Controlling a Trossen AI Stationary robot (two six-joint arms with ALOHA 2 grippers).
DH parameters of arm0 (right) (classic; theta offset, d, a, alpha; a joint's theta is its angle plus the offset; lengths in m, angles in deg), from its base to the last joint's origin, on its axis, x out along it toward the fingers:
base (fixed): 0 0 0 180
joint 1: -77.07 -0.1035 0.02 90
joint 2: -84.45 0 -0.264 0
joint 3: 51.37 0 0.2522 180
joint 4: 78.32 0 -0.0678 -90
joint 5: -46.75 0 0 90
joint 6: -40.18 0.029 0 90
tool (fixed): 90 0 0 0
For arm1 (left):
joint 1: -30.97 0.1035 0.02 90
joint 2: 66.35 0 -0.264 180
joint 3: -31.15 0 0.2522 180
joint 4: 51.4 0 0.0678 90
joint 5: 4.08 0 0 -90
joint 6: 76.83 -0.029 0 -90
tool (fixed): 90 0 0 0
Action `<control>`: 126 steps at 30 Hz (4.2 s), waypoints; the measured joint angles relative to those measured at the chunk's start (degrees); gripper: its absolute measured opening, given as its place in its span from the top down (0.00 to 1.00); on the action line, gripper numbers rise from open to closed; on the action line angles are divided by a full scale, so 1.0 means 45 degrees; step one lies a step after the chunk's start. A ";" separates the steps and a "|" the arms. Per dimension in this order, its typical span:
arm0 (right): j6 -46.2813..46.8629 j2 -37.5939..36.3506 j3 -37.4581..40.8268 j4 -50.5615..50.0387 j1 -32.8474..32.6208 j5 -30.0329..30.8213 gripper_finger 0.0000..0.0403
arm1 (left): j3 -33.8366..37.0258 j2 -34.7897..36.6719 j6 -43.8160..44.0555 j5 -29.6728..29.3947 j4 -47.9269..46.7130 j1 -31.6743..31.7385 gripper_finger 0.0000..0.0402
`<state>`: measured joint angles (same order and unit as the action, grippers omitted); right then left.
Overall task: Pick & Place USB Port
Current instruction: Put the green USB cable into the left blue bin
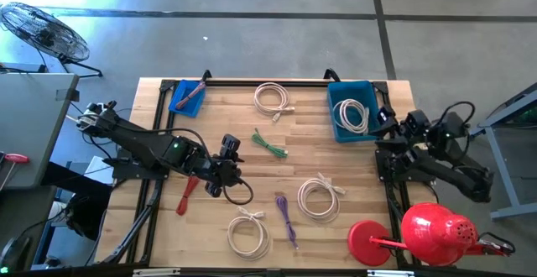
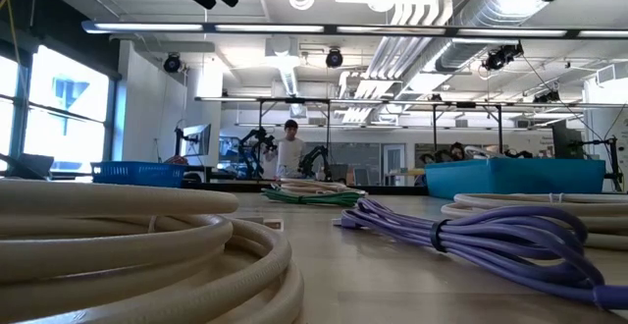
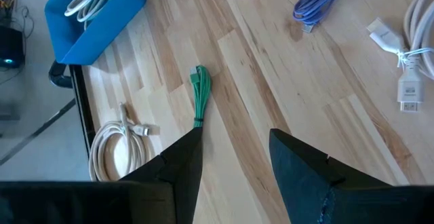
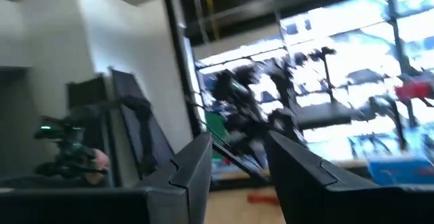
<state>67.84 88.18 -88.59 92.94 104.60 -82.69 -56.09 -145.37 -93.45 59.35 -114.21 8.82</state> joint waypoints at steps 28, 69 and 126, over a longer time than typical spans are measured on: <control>-0.7348 1.2693 -0.3773 0.2279 -0.8430 0.5300 0.67 | 0.0015 -0.0035 0.0437 0.0034 -0.0665 0.0000 0.59; -0.5313 1.8383 -1.0224 -0.8170 -0.6363 1.2947 0.67 | 0.0015 -0.0937 0.4528 -0.4262 -0.4783 -0.2121 0.59; -0.4422 2.2543 -1.0224 -0.5955 -0.5072 1.0619 0.45 | 0.0005 -0.0831 0.4760 -0.3985 -0.4877 -0.2098 0.59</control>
<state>47.94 189.62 -134.60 66.14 81.78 -34.90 -56.06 -149.11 -72.03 41.42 -136.16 -0.62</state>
